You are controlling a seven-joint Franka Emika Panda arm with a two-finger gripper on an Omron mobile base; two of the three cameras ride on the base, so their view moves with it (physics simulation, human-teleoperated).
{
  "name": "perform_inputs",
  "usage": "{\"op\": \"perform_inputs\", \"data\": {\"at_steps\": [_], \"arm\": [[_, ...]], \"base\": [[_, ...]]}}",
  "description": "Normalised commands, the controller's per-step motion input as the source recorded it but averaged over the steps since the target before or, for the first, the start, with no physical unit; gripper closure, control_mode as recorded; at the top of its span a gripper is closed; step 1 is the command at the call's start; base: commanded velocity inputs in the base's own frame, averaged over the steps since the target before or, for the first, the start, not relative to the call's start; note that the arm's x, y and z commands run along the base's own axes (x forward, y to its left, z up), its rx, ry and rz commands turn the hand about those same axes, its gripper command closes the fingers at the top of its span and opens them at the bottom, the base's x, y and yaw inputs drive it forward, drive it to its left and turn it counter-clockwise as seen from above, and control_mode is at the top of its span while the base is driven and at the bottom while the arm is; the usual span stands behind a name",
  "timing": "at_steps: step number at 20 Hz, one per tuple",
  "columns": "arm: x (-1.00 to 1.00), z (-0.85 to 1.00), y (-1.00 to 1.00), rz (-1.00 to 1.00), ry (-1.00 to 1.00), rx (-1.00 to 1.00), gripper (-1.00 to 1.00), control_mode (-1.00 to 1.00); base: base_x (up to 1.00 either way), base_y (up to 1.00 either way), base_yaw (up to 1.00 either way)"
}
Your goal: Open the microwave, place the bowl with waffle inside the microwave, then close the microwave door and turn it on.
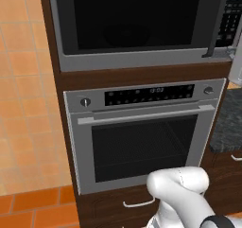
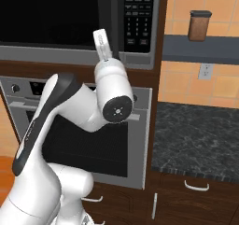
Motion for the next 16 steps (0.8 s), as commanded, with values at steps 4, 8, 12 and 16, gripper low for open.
{"op": "perform_inputs", "data": {"at_steps": [4, 8, 12, 16], "arm": [[0.32, 0.1, -0.14, -0.08, 0.03, 0.05, 1.0, -1.0], [0.42, 0.01, -0.15, -0.08, 0.1, 0.02, 1.0, -1.0], [0.54, 0.0, -0.25, -0.08, 0.12, 0.04, 1.0, -1.0], [0.57, 0.04, -0.28, -0.03, 0.07, 0.09, 1.0, -1.0]], "base": [[0.0, 0.0, 0.0], [0.0, 0.0, 0.0], [0.0, 0.0, 0.0], [0.0, 0.0, 0.0]]}}
